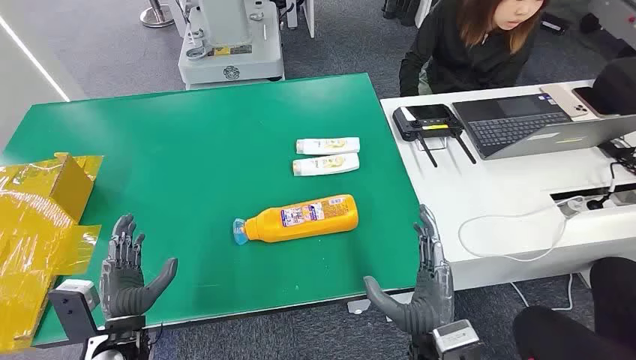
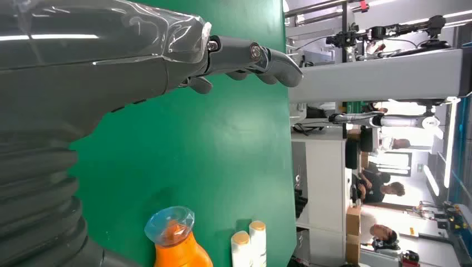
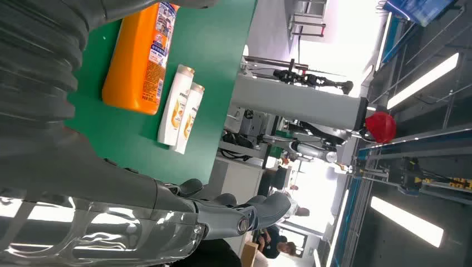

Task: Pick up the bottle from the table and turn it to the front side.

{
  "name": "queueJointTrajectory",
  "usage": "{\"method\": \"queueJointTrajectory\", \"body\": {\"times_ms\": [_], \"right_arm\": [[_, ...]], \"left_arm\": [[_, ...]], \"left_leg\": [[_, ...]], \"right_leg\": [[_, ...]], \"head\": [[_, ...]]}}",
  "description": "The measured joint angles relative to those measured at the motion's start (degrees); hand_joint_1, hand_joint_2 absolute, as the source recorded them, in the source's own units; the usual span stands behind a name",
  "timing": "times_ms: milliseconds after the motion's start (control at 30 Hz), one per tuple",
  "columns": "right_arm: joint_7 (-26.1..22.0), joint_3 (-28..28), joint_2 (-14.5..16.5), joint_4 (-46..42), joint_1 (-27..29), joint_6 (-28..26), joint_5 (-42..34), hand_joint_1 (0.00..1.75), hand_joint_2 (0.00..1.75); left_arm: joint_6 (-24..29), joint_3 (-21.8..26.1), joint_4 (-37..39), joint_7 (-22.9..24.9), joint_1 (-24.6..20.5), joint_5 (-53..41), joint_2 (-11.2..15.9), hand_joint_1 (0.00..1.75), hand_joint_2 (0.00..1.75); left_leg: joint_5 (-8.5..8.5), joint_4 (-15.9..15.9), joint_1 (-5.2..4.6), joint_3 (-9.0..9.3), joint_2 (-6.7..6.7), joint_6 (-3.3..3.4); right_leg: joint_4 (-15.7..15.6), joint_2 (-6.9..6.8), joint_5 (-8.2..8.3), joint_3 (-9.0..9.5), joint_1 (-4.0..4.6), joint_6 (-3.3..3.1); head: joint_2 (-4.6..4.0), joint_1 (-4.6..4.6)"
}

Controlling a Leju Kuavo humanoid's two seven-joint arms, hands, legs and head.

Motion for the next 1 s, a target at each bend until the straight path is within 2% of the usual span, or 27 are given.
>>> {"method": "queueJointTrajectory", "body": {"times_ms": [633, 700, 800, 1000], "right_arm": [[0.5, -1.4, -0.2, 2.0, -1.0, 0.5, 1.3, 0.0, 1.75], [2.4, -1.4, -0.2, 3.2, -2.5, 1.6, 5.3, 0.0, 1.75], [6.4, -2.5, -0.2, 6.6, -6.6, 4.6, 15.8, 0.0, 1.75], [11.1, -4.2, 0.4, 18.4, -20.0, 8.3, 33.0, 0.0, 1.75]], "left_arm": [[-0.2, 0.0, 3.2, -0.9, -2.5, 1.0, 0.0, 0.0, 1.75], [-0.5, 0.0, 3.9, -1.3, -2.8, 1.0, 0.0, 0.0, 1.75], [-1.4, -0.4, 5.0, -1.7, -3.7, 0.7, -0.1, 0.0, 1.75], [-2.9, -1.9, 7.1, -1.5, -5.6, 0.1, -0.9, 0.0, 1.75]], "left_leg": [[0.0, 0.0, 0.0, 0.0, 0.01, 0.0], [0.0, 0.0, 0.0, 0.0, 0.04, 0.0], [0.03, 0.0, 0.0, 0.01, 0.08, 0.0], [0.17, 0.0, -0.01, 0.03, 0.2, 0.1]], "right_leg": [[0.0, 0.01, 0.0, 0.0, 0.0, 0.0], [0.0, 0.05, 0.01, -0.01, 0.0, 0.0], [0.0, 0.07, 0.07, 0.0, 0.0, -0.02], [0.0, 0.19, 0.24, 0.0, 0.0, 0.06]], "head": [[0.0, 0.01], [0.0, 0.01], [0.0, 0.0], [0.0, 0.02]]}}
